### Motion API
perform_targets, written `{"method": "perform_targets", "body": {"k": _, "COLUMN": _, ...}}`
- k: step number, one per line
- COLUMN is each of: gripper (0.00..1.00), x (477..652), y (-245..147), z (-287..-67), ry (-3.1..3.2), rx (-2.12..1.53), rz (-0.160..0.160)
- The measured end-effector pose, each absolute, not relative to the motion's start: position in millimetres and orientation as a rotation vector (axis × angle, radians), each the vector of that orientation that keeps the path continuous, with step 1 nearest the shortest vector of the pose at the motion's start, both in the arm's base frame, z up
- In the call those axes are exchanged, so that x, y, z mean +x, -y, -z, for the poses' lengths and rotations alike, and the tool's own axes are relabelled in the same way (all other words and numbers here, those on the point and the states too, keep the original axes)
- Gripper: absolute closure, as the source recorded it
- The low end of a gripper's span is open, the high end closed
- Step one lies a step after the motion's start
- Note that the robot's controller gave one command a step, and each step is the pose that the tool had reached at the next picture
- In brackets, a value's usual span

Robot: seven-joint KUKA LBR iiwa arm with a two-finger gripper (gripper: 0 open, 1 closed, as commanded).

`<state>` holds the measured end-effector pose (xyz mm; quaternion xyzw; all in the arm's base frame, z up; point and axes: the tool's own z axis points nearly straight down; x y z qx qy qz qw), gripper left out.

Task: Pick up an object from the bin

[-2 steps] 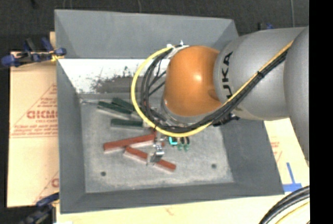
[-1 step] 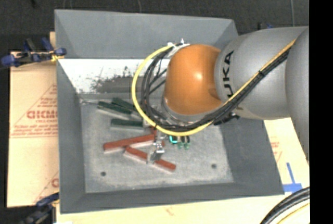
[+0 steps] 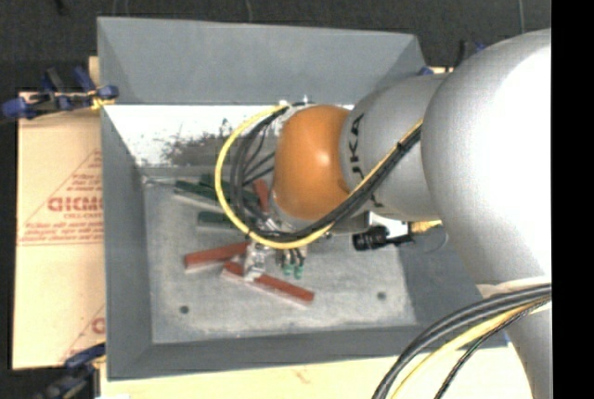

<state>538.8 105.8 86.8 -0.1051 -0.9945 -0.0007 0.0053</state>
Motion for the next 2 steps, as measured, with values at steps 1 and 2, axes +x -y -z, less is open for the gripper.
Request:
{"method": "perform_targets", "body": {"k": 1, "gripper": 1.0, "x": 538.8, "y": -105.7, "z": -86.7, "ry": 3.113, "rx": -0.33, "rz": 0.002}}
{"method": "perform_targets", "body": {"k": 2, "gripper": 1.0, "x": 535.4, "y": -105.9, "z": -90.9, "ry": 3.117, "rx": -0.331, "rz": 0.004}}
